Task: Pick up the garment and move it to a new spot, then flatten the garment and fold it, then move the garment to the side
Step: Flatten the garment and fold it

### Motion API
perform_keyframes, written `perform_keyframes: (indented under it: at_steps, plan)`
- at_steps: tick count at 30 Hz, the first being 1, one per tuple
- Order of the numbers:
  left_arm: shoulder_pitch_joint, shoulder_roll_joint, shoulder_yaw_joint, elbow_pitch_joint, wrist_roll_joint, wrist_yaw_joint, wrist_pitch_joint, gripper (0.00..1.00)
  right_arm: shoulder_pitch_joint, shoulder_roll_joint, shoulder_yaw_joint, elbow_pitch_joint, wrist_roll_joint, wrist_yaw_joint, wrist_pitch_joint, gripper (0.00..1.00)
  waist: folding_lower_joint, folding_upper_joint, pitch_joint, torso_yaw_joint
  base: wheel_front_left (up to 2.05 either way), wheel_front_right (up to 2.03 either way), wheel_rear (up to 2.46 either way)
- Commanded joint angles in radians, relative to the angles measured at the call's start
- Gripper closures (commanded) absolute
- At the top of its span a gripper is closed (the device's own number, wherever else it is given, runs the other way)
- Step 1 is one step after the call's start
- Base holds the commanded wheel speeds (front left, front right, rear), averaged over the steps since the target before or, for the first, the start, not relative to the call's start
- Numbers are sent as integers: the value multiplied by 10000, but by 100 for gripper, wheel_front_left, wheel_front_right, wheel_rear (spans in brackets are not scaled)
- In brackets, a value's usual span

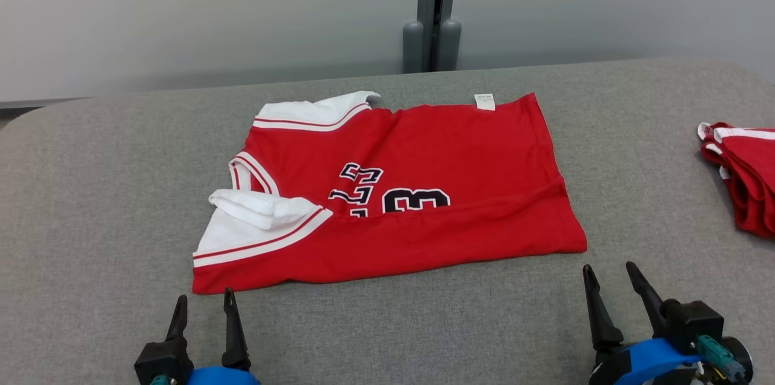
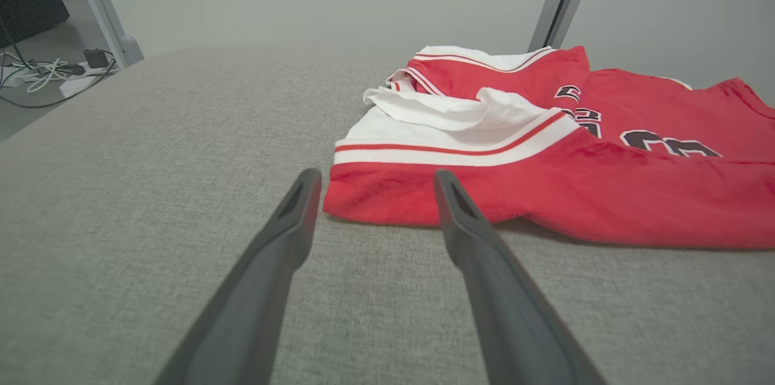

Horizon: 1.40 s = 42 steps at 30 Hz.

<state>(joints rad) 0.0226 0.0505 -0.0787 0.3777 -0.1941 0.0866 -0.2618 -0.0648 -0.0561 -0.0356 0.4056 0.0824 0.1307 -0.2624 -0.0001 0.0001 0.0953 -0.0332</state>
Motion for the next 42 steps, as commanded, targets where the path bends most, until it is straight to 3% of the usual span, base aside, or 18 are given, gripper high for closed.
perform_keyframes:
  at_steps: [1,11,22,23,25,26,31,38,39,41,42]
  plan:
    - [-307,3,54,85,-135,-9,-40,0,-231,11,-21,-67,49,0,-29,0,1,-1,221,24,0,0,0]
    - [-1603,5,567,1342,-664,136,-40,0,-969,25,-28,-285,234,-1,-29,0,1,-1,1276,-35,0,0,0]
    - [-2347,-11,179,2969,-1068,-262,34,0,-1648,9,-64,-70,374,-1,-29,0,1,-1,1692,8,0,0,0]
    - [-2392,-18,107,3110,-1121,-287,54,24,-1736,10,-106,41,385,-1,-28,0,1,-1,1717,21,0,0,0]
    - [-2456,-31,-3,3321,-1197,-348,66,92,-1888,11,-235,308,413,-1,-29,0,1,-1,1759,54,0,0,0]
    - [-2475,-43,-97,3437,-1244,-378,71,100,-1991,12,-311,431,409,-1,-29,0,1,-1,1785,77,0,0,0]
    - [-2552,-49,-306,3608,-1311,-414,91,100,-2386,31,-553,1422,285,0,-29,0,1,-1,1887,198,0,0,0]
    - [-2644,-34,-533,3244,-1167,-455,88,100,-2936,43,-357,2658,1013,0,-5,0,1,-1,2056,375,0,0,0]
    - [-2638,-36,-547,3182,-1159,-455,87,100,-2968,52,-251,2888,1117,0,-2,7,1,-1,2068,394,0,0,0]
    - [-2615,-40,-603,3046,-1114,-468,65,100,-3015,83,-57,3345,1349,0,38,91,1,-1,2079,421,0,0,0]
    - [-2606,-45,-629,2967,-1118,-484,62,100,-3036,108,64,3485,1441,3,63,100,1,-1,2080,432,0,0,0]
